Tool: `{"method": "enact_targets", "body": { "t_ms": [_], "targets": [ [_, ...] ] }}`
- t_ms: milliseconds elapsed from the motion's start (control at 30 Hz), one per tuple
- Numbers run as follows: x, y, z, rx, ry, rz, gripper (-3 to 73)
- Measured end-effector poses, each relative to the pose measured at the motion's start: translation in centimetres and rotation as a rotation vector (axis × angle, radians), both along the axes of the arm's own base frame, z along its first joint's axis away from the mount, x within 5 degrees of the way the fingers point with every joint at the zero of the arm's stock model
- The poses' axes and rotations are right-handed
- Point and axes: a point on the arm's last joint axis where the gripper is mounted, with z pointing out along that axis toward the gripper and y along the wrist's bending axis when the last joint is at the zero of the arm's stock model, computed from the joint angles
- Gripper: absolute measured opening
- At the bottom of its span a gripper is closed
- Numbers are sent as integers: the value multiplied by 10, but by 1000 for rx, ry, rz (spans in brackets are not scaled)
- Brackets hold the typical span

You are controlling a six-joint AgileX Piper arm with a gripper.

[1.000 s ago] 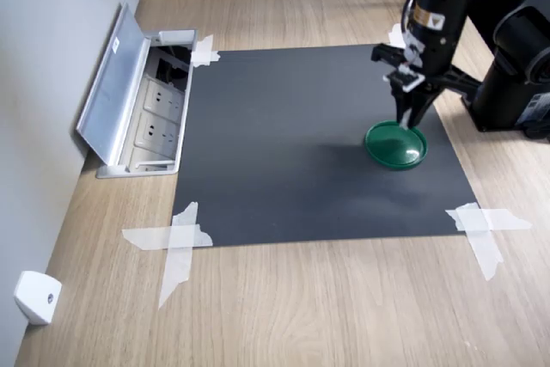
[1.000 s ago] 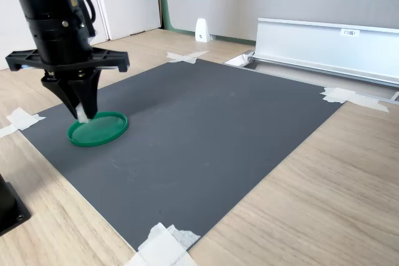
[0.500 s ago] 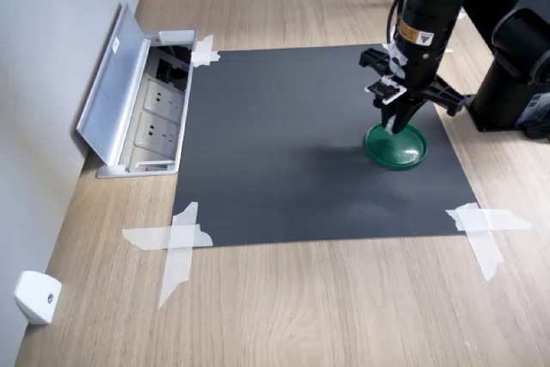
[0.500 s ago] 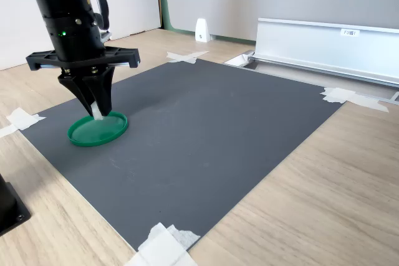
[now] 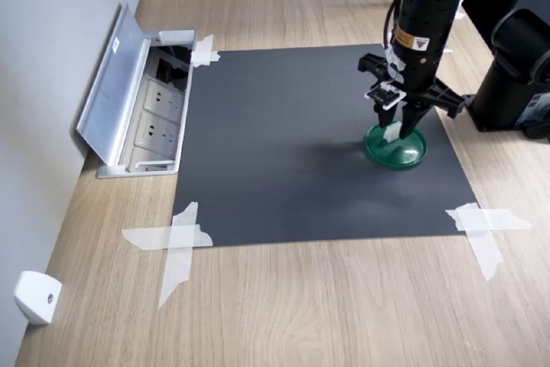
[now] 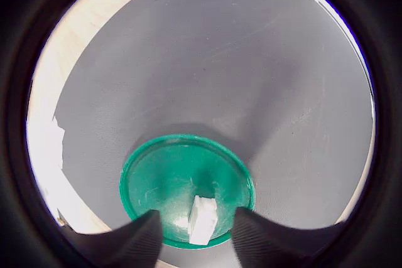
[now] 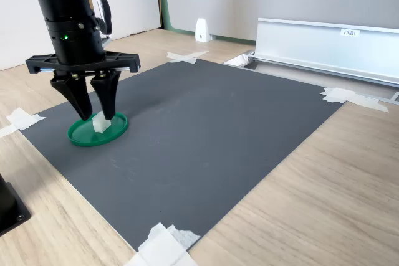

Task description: Grasp a white terminal and put it on the green lid.

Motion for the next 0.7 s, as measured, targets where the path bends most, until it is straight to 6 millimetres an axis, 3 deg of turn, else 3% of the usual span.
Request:
{"method": "enact_targets", "body": {
  "t_ms": [100,167,300,400,633,700],
  "targets": [
    [0,0,1,9,-3,-48,622],
    [-1,0,3,18,-13,-74,653],
    [-7,-1,18,48,-85,-95,639],
    [-13,-4,32,82,-150,-120,531],
    [-29,-33,63,127,-324,-294,88],
    [-36,-41,72,131,-388,-341,27]
  ]
}}
